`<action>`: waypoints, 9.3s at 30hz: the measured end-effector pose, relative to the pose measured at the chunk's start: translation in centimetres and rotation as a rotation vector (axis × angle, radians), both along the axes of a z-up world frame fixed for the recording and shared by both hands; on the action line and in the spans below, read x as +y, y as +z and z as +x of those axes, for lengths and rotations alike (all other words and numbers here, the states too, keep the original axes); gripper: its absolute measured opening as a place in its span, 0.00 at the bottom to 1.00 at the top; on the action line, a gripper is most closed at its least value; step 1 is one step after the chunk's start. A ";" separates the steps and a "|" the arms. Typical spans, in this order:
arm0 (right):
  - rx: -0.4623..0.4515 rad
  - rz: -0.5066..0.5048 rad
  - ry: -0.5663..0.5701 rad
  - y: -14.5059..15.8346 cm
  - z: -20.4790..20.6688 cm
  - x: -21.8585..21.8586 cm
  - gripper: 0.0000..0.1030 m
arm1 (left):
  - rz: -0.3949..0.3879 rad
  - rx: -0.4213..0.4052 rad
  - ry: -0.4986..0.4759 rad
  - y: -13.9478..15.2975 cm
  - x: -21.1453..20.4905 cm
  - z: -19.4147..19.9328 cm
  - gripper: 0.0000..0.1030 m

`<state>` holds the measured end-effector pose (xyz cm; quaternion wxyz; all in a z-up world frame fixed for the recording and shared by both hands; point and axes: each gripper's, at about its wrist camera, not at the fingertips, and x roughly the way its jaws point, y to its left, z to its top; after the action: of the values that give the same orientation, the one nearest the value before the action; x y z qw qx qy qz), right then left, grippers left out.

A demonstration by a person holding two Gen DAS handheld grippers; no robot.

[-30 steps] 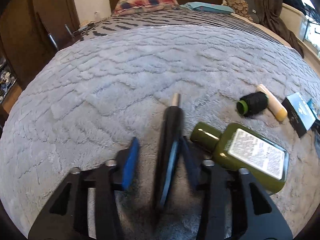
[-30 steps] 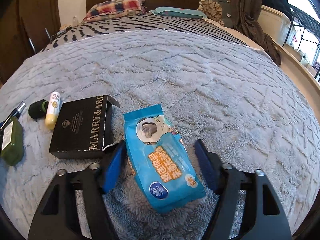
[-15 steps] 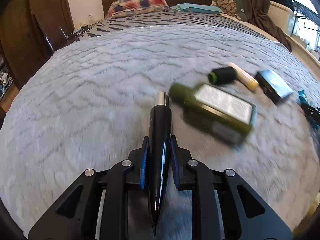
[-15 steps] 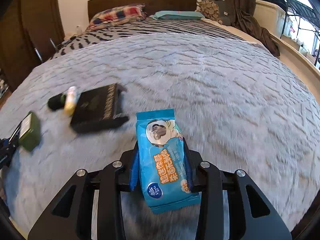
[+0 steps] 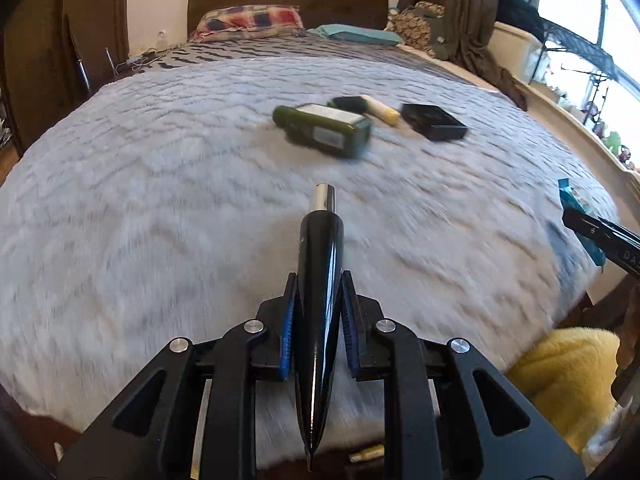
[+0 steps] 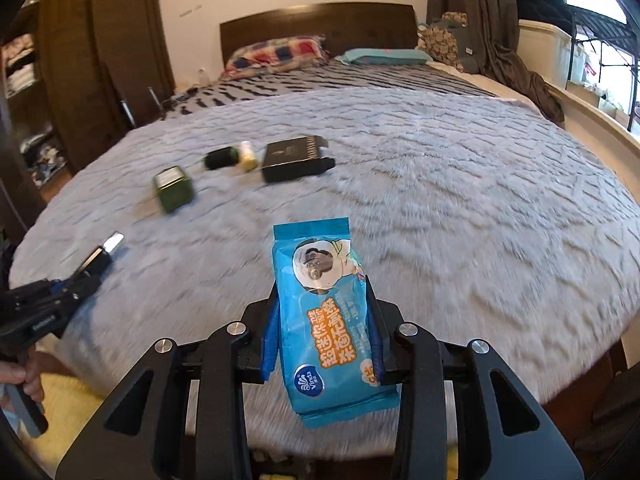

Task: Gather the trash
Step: 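Lower both tools below the bed edge and open them over the bin, then grasp the green lotion bottle with the left tool while the right tool grasps the black box, then lower both tools to the bin and release the bottle and box, then grasp the black thread spool with the left tool while the right tool grasps the white-yellow stick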

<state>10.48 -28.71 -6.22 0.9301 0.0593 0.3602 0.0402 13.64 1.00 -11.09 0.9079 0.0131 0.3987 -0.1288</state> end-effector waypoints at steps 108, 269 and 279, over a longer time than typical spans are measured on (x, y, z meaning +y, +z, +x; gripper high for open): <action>0.156 -0.103 -0.011 -2.1 23.0 4.9 0.90 | 0.041 -0.019 0.082 3.8 -3.3 12.2 0.68; 0.095 -0.099 0.120 0.3 23.1 9.5 0.73 | 0.079 0.065 0.008 1.1 -2.2 14.3 0.88; 0.206 -0.122 0.161 -2.9 27.9 11.0 0.41 | 0.080 0.067 -0.008 0.8 -3.2 17.3 0.88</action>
<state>38.36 -17.69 -9.10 0.8840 -0.0227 0.4589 0.0863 30.95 -2.15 -10.34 0.8923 0.0465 0.4336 -0.1168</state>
